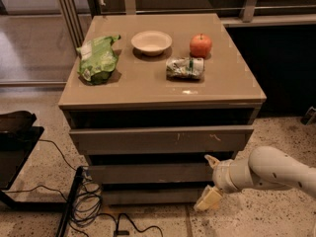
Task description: Open middle drawer
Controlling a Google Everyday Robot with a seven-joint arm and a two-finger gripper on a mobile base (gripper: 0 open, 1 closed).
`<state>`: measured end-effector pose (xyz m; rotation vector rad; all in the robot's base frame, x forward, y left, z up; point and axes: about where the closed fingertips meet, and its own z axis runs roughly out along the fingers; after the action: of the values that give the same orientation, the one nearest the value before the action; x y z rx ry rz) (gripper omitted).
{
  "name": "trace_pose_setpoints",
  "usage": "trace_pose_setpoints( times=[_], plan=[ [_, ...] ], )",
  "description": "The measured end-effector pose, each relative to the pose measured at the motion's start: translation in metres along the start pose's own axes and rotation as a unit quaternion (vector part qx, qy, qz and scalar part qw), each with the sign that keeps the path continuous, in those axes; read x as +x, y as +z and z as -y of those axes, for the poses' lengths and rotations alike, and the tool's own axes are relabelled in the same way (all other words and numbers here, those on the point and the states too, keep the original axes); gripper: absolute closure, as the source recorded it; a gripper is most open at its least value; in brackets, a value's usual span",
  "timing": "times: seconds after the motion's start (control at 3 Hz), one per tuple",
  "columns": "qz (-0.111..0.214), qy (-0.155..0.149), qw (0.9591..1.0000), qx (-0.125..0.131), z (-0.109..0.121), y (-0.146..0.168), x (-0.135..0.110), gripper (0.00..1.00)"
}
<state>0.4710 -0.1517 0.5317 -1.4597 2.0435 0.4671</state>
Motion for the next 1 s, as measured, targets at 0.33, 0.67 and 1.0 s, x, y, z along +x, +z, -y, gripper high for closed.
trace_pose_setpoints(
  times=[0.33, 0.67, 1.0],
  plan=[
    [0.0, 0.0, 1.0, 0.0, 0.0, 0.0, 0.0, 0.0],
    [0.003, -0.014, 0.9998, -0.011, -0.004, 0.009, -0.002, 0.0],
    [0.015, -0.047, 0.9987, -0.01, 0.004, 0.026, -0.001, 0.0]
  ],
)
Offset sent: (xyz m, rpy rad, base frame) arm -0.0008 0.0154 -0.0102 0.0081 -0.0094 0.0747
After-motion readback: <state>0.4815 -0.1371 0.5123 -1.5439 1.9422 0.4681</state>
